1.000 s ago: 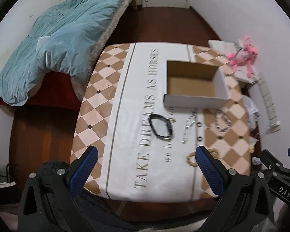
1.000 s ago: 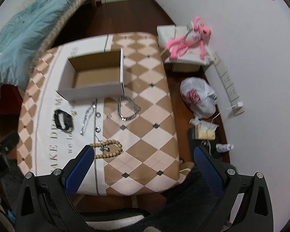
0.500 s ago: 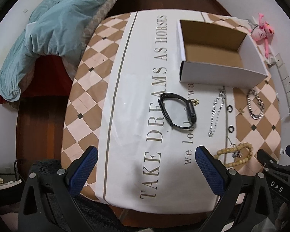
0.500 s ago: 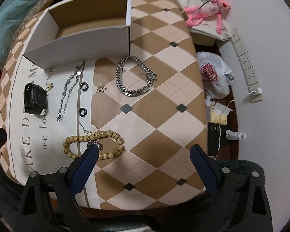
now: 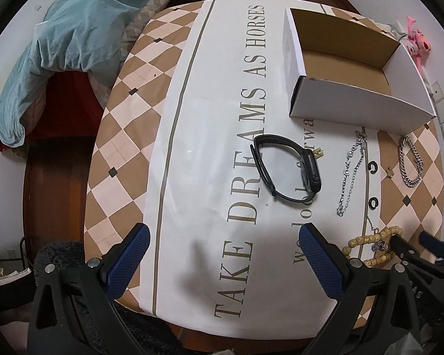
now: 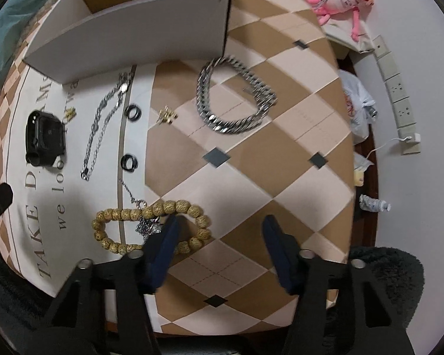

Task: Organize jewelry
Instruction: 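Grasp the black watch band with the left gripper while the right grasps the wooden bead bracelet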

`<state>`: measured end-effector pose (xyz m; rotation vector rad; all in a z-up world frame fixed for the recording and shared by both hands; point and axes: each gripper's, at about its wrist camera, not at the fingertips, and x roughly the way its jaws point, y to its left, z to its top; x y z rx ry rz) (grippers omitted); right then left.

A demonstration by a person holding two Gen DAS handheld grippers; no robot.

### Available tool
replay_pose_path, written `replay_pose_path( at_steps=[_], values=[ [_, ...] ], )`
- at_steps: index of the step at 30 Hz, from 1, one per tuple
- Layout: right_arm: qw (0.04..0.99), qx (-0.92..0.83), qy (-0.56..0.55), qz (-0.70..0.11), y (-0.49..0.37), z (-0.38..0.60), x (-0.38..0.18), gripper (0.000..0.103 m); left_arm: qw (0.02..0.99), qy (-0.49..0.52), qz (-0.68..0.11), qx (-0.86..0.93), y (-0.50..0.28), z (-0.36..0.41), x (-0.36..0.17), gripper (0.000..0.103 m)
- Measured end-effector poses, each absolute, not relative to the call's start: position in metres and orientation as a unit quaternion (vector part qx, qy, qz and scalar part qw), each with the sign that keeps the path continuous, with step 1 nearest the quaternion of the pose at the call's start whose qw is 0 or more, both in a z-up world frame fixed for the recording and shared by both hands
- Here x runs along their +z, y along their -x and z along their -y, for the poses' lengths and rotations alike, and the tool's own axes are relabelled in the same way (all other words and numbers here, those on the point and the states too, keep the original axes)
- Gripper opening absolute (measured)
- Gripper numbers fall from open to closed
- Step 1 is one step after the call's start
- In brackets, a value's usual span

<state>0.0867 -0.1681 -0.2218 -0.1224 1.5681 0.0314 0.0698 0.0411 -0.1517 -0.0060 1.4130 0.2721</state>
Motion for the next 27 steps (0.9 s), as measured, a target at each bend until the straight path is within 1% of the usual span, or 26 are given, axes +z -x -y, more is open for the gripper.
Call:
replay_pose_path(
  at_steps=[1, 2, 3, 4, 5, 6, 14, 19, 20, 22, 24, 25, 26, 27],
  values=[
    [0.713, 0.019, 0.048, -0.699, -0.086, 0.168, -0.221, 0.048, 0.751, 0.002, -0.648, 0.125, -0.07, -0.041, -0.153, 0.103],
    [0.715, 0.025, 0.043, -0.697, -0.085, 0.168, -0.221, 0.045, 0.751, 0.003, -0.649, 0.125, -0.07, -0.041, -0.154, 0.103],
    [0.718, 0.026, 0.043, -0.694, -0.085, 0.167, -0.22, 0.04, 0.75, 0.004, -0.649, 0.126, -0.071, -0.042, -0.155, 0.103],
    [0.722, 0.03, 0.045, -0.69, -0.084, 0.164, -0.22, 0.03, 0.75, 0.006, -0.65, 0.126, -0.071, -0.042, -0.156, 0.103],
    [0.726, 0.031, 0.048, -0.685, -0.084, 0.161, -0.22, 0.021, 0.749, 0.007, -0.65, 0.127, -0.072, -0.043, -0.157, 0.103],
    [0.729, 0.032, 0.049, -0.682, -0.084, 0.16, -0.221, 0.009, 0.748, 0.009, -0.651, 0.128, -0.073, -0.044, -0.158, 0.103],
    [0.751, 0.018, -0.017, -0.66, -0.103, 0.178, -0.205, 0.009, 0.748, 0.058, -0.65, 0.12, -0.088, -0.06, -0.159, 0.102],
    [0.754, 0.014, -0.024, -0.656, -0.113, 0.186, -0.203, 0.009, 0.734, 0.111, -0.663, 0.097, -0.103, -0.065, -0.175, 0.102],
    [0.754, 0.013, -0.024, -0.656, -0.114, 0.186, -0.204, 0.009, 0.733, 0.117, -0.663, 0.093, -0.105, -0.064, -0.178, 0.1],
    [0.753, 0.014, -0.023, -0.657, -0.114, 0.187, -0.205, 0.009, 0.733, 0.12, -0.664, 0.086, -0.109, -0.063, -0.184, 0.09],
    [0.753, 0.015, -0.021, -0.658, -0.113, 0.186, -0.206, 0.009, 0.731, 0.12, -0.667, 0.081, -0.113, -0.062, -0.19, 0.069],
    [0.751, 0.016, -0.021, -0.66, -0.112, 0.185, -0.208, 0.009, 0.73, 0.121, -0.668, 0.079, -0.114, -0.062, -0.192, 0.065],
    [0.748, 0.016, -0.02, -0.663, -0.112, 0.184, -0.21, 0.009, 0.729, 0.121, -0.669, 0.077, -0.115, -0.061, -0.195, 0.055],
    [0.747, 0.018, -0.02, -0.664, -0.11, 0.184, -0.211, 0.009, 0.731, 0.119, -0.668, 0.075, -0.116, -0.06, -0.197, 0.04]
  ],
)
